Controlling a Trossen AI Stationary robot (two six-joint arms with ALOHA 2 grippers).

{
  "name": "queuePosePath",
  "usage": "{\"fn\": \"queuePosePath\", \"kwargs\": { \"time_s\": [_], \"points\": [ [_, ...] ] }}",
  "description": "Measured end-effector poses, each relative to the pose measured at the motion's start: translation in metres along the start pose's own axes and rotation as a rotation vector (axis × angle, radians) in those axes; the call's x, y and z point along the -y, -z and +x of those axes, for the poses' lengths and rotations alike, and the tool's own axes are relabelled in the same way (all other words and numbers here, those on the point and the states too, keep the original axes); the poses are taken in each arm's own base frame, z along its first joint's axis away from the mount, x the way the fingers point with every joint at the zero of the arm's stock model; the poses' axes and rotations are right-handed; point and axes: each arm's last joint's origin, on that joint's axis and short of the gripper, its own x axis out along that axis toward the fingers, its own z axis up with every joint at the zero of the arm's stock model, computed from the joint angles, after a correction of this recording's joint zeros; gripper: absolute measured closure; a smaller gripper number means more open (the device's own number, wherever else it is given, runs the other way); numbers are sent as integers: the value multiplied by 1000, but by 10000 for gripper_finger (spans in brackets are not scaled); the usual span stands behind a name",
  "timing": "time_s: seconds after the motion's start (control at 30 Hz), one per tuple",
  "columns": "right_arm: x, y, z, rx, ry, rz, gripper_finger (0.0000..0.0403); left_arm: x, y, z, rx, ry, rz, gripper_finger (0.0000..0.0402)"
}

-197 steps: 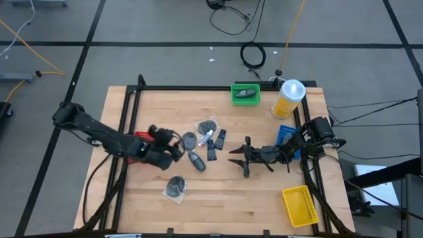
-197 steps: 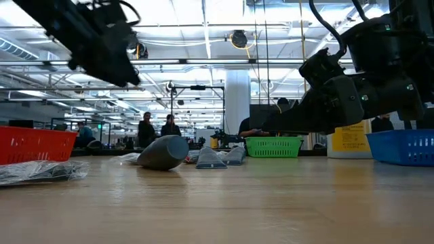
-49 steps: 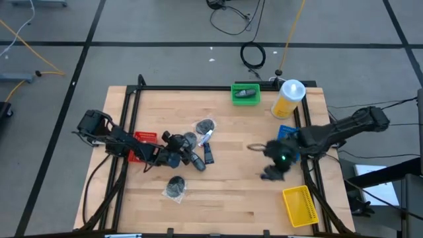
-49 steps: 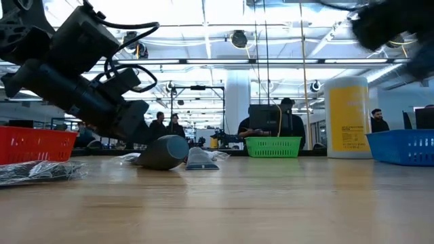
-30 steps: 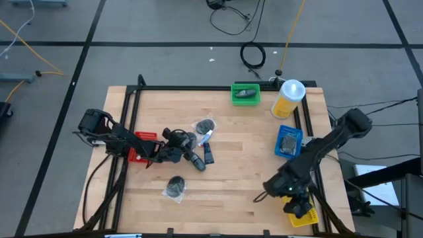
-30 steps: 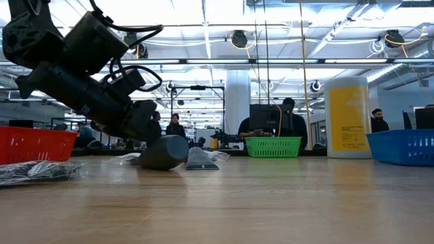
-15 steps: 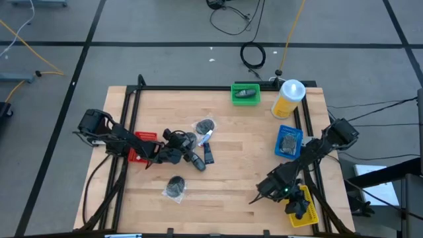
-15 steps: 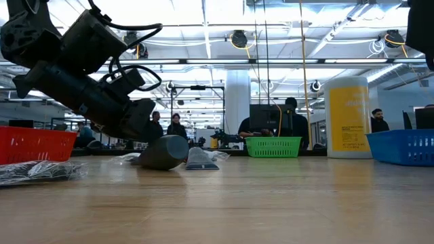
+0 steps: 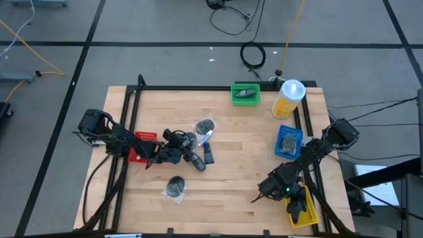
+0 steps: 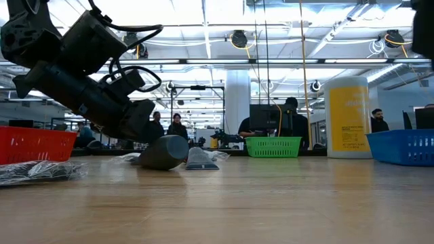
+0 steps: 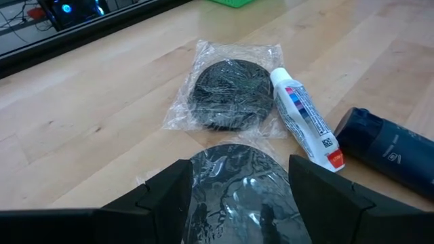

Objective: Pick & Place Travel size toiletries
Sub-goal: Put the blue shave cream into the yellow bin

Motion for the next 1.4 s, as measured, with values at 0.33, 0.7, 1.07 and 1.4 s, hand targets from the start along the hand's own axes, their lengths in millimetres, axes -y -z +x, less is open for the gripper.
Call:
{"fn": "queuePosePath", "kwargs": {
  "time_s": [0.33, 0.7, 1.07, 1.4],
  "points": [
    [6, 52, -45, 170, -34, 256, 251, 0, 0, 0, 0, 0, -4, 160],
    [-9, 67, -115, 1512, 139, -73, 272, 0, 0, 0, 1, 0, -5, 160],
    [39, -8, -123, 2275, 423, -429, 241, 1, 1, -2, -4, 5, 5, 160],
    [47, -86, -161, 2187, 541, -315, 126, 1, 1, -2, 4, 1, 6, 160]
  ]
}}
